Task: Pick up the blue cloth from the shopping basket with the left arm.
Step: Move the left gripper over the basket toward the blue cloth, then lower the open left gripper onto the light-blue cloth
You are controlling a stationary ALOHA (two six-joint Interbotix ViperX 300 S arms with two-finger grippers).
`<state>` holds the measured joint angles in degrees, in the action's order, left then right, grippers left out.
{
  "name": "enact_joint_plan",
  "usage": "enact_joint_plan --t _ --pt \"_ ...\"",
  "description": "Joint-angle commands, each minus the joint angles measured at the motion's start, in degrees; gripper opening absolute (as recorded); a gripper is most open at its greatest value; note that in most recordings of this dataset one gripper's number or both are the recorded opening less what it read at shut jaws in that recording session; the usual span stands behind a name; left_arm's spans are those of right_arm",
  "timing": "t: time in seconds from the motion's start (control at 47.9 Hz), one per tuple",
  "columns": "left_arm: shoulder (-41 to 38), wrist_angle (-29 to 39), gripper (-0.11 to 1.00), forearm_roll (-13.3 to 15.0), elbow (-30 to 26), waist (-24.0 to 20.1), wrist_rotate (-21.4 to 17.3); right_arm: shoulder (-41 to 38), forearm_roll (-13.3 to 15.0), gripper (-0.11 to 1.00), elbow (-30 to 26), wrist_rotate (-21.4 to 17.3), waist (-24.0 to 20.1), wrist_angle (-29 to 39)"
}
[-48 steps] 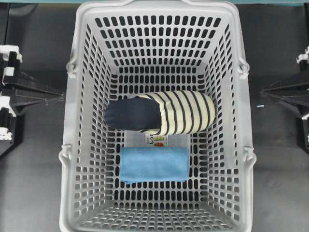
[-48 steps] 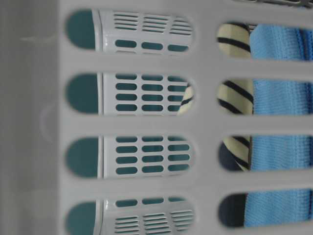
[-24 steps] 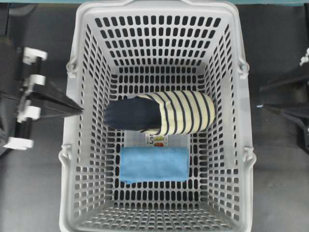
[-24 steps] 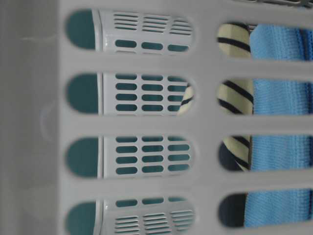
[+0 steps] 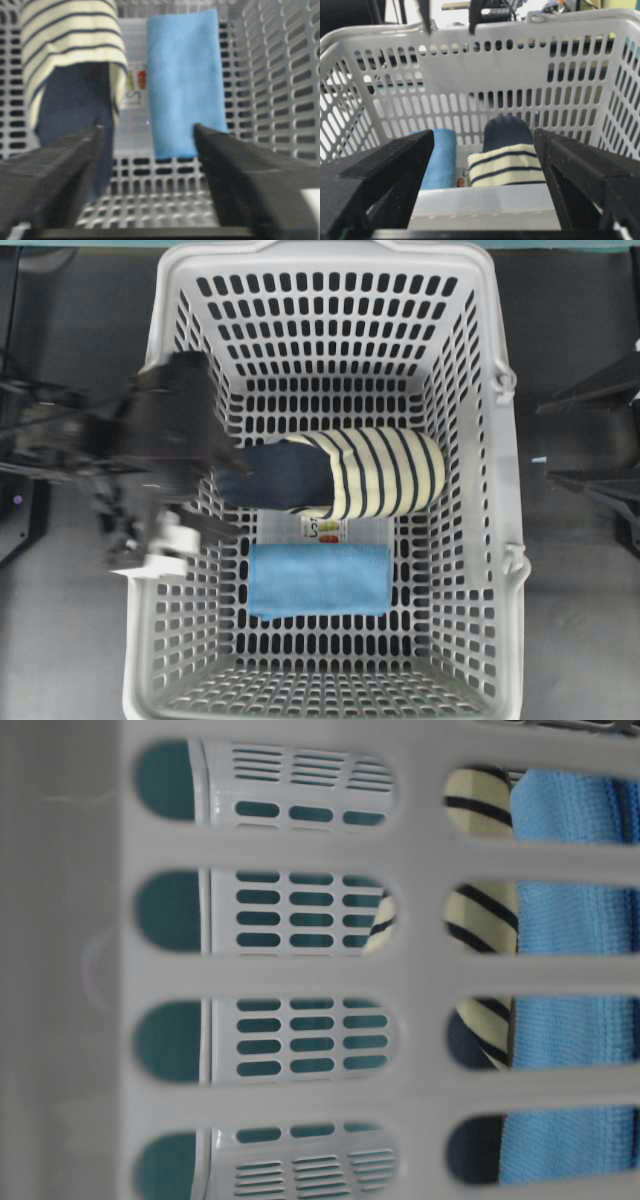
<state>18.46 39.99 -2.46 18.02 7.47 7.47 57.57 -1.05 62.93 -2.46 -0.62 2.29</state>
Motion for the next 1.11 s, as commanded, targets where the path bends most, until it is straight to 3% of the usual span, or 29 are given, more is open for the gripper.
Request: enact_joint_plan --t 0.0,0.083,0.438,0.73,1.085 --pt "-3.78 2.29 0.84 -0.18 -5.27 0.53 0.62 -0.35 -0.18 0.78 -1.67 0.00 -0.09 -0.44" --pt "-7.47 3.60 0.91 -0.18 -7.65 1.32 0.79 -0.26 -0.09 0.78 -1.58 0.00 -0.09 -0.35" --pt "-23.47 4.83 0.89 -0.18 -14.77 5.27 1.41 -0.26 -0.09 0.78 -1.14 0.00 -0.09 -0.44" --pt "-30.41 4.75 0.89 -0.18 -13.97 4.92 1.67 -0.26 -0.18 0.78 -0.44 -0.09 -0.09 -0.44" --pt "-31.38 3.34 0.89 -0.18 -11.78 3.78 1.58 -0.26 -0.26 0.78 -0.26 -0.09 -0.09 -0.44"
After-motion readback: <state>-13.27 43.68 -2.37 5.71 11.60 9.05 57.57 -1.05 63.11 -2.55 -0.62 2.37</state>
